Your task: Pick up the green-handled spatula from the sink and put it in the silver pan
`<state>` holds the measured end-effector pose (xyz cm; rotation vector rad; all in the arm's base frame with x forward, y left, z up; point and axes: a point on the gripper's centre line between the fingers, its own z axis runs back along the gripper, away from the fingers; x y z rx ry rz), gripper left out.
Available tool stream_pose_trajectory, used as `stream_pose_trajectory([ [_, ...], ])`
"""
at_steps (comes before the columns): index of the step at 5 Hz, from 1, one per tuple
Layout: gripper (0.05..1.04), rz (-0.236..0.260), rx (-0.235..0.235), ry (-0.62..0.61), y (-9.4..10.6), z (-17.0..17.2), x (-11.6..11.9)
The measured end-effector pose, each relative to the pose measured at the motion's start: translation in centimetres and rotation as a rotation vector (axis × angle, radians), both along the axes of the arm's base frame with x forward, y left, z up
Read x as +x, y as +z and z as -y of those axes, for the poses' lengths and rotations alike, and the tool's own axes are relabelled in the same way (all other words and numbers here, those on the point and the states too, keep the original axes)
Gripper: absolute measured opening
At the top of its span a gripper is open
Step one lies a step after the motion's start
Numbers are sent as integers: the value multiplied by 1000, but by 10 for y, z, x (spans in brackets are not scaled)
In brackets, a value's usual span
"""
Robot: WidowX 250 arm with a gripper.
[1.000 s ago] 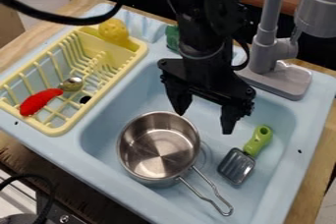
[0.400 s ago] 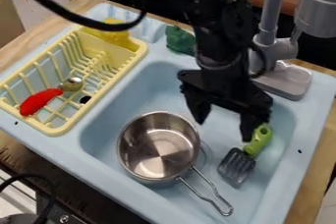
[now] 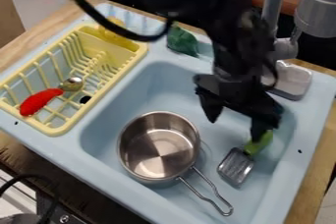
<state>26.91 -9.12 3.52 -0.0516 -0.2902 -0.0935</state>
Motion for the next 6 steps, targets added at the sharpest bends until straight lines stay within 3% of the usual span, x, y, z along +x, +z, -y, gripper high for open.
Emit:
stream_pose_trajectory([
  [1,999,1,-11,-19,-12,5,6],
  [2,999,15,-57,-51,-15,13,9],
  [5,956,-17,51,34,-30,10,13],
  [6,701,-19,40,42,-30,12,12],
])
